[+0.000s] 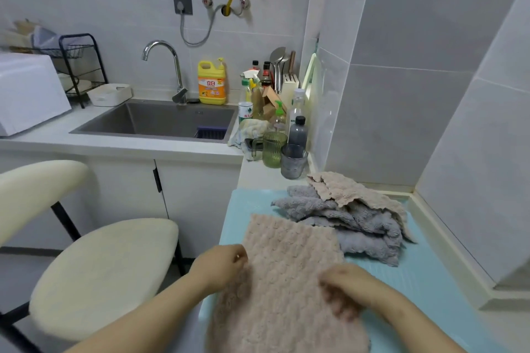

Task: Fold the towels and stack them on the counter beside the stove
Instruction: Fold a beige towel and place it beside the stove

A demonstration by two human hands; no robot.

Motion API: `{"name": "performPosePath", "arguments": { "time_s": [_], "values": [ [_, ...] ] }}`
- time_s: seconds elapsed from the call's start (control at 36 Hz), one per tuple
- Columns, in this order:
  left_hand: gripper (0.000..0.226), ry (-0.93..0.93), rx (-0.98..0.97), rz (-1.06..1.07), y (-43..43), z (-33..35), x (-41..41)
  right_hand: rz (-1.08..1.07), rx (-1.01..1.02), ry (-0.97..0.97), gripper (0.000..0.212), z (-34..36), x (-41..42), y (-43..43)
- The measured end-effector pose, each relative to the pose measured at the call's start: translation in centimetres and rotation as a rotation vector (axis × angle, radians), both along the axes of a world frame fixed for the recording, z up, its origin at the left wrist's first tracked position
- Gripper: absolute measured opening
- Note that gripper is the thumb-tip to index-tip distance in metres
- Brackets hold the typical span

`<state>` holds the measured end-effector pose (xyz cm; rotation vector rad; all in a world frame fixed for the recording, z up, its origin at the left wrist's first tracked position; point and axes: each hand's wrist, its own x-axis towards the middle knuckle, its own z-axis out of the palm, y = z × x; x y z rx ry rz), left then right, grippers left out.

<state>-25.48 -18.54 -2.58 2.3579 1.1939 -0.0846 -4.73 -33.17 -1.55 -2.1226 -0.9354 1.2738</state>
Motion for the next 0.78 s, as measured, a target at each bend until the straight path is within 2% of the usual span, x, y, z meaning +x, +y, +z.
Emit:
{"name": "performPosePath", "arguments": {
  "time_s": [0.08, 0.14, 0.19, 0.31, 0.39, 0.64, 0.69, 0.78],
  "values": [
    [0.032, -0.083, -0.003, 0.08, 0.8, -1.0, 0.8, -0.279, 0.279, -0.332, 0.01, -1.5, 0.8, 0.8],
    [0.034, -0.095, -0.072, 0.081, 1.2, -1.8, 1.4, -0.372, 0.304, -0.393, 0.019, -2.2, 1.0, 1.3],
    [0.037, -0.115, -0.139, 0.112, 1.5, -2.7, 2.0, -0.428, 0.3, -0.311, 0.024, -2.9, 1.2, 1.8],
    [0.045, -0.087, -0.17, 0.167, 2.0, -3.8, 2.8, -0.588, 0.264, 0.041, 0.029, -4.0, 1.3, 2.3],
    [0.047, -0.071, -0.177, 0.196, 2.1, -4.3, 3.1, -0.66, 0.257, 0.198, 0.024, -4.3, 1.4, 2.2],
    [0.061, -0.189, -0.311, 0.431, 3.2, -5.0, 3.5, -0.66, 0.193, 0.299, 0.035, -4.1, 1.6, 2.2],
    [0.056, -0.16, -0.296, 0.411, 3.3, -5.0, 3.6, -0.622, 0.195, 0.276, 0.032, -4.6, 1.7, 2.3],
    [0.05, -0.148, -0.284, 0.394, 3.3, -5.3, 3.6, -0.506, 0.194, 0.147, 0.018, -5.0, 1.6, 2.3]
  ]
}}
